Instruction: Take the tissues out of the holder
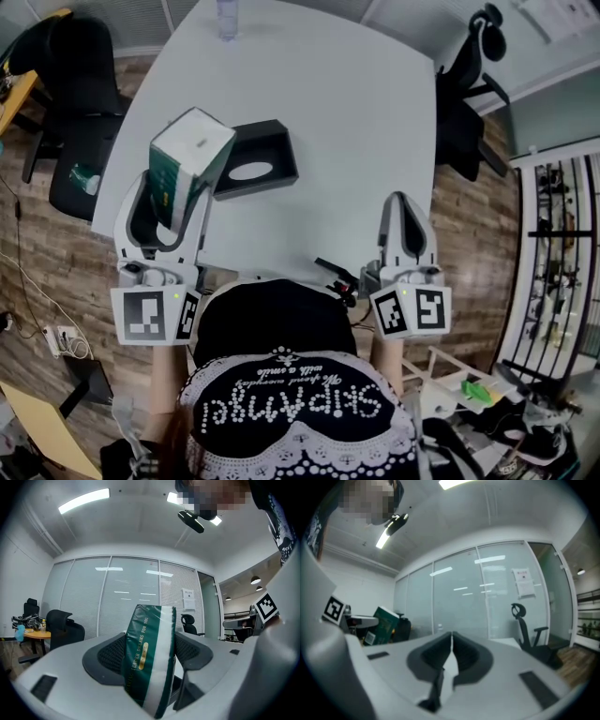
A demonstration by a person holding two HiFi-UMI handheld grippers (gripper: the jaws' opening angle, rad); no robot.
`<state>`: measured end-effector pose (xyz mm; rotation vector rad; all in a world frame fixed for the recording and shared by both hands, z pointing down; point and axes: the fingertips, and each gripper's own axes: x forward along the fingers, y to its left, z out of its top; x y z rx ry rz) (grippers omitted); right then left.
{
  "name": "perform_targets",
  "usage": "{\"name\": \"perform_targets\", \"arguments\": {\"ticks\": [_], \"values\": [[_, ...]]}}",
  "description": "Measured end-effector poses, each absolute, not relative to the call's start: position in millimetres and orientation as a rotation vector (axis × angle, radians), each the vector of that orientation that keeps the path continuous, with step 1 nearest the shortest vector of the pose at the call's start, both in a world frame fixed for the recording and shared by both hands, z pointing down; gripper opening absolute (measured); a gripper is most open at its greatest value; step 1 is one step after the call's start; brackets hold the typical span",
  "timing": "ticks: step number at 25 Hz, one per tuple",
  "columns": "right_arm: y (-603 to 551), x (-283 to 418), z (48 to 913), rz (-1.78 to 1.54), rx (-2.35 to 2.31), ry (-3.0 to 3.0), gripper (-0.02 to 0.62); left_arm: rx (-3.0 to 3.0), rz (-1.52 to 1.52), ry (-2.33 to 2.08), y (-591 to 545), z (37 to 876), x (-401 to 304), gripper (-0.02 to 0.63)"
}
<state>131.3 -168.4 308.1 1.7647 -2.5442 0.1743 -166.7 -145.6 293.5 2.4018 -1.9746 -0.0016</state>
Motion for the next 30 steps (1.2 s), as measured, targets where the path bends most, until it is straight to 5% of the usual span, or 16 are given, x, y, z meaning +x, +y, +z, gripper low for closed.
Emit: {"name": "perform_targets", "arguments": {"ticks": [30], "values": [[-149.1, 137.7, 321.5, 0.22, 1.742, -2.508, 0.035, 2.377, 0.093, -1.941, -113.2, 323.4, -168.3, 0.348]]}}
